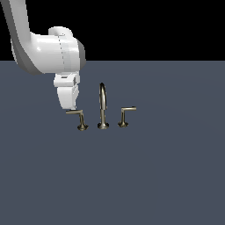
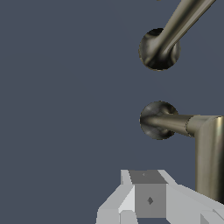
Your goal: Turn on the faucet by rotating a designated handle.
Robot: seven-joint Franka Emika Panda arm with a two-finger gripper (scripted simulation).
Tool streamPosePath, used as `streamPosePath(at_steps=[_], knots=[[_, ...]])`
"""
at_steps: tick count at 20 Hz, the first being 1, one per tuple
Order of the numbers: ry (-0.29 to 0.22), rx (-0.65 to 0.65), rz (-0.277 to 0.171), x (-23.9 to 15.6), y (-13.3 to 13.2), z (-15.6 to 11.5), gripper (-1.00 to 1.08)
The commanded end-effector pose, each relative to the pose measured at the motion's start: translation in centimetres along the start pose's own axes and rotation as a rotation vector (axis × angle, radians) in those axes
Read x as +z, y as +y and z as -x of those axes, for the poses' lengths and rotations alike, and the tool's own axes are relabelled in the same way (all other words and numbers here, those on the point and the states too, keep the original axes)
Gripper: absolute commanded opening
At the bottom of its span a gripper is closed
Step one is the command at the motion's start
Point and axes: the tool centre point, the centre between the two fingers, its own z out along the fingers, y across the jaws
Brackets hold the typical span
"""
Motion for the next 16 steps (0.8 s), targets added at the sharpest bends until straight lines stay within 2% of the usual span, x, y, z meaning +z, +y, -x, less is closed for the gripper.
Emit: streamPosePath(at_steps=[1, 8, 16], knots=[[-0.001, 0.009, -0.001, 0.2, -0.3, -0.1, -1.00], [-0.002, 0.008, -0.001, 0.1, -0.3, -0.1, -1.00], [-0.002, 0.008, -0.001, 0.1, 2.1, 1.2, -1.00]])
